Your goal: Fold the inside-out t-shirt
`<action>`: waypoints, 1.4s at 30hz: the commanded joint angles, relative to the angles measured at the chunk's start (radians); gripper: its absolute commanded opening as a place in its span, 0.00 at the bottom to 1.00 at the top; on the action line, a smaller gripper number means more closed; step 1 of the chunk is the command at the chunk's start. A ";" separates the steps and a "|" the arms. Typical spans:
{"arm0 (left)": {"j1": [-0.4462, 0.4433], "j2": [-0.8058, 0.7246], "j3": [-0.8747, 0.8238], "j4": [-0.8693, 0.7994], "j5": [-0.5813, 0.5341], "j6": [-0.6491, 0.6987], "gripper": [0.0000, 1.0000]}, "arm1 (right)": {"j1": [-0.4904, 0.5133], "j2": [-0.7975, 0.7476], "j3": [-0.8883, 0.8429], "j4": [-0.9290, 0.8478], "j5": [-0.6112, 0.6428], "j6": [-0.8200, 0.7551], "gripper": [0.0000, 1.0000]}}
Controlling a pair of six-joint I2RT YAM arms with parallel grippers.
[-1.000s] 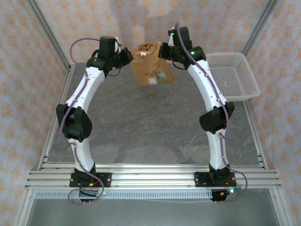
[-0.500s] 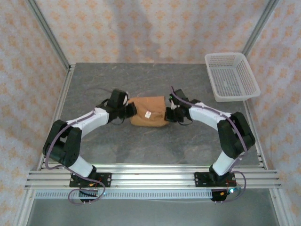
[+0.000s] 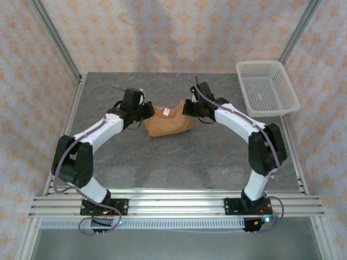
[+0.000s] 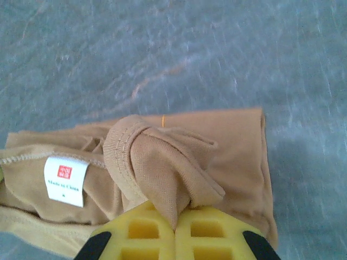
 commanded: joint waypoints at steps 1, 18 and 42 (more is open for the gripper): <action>0.032 0.090 0.047 -0.075 -0.044 0.059 0.00 | -0.023 0.131 0.086 -0.073 0.043 -0.038 0.00; -0.014 0.093 0.254 -0.395 -0.403 0.011 0.66 | -0.058 0.209 0.349 -0.354 0.053 0.016 0.66; -0.037 0.378 0.163 -0.187 -0.097 -0.132 0.67 | -0.157 -0.245 -0.257 -0.194 0.148 0.095 0.69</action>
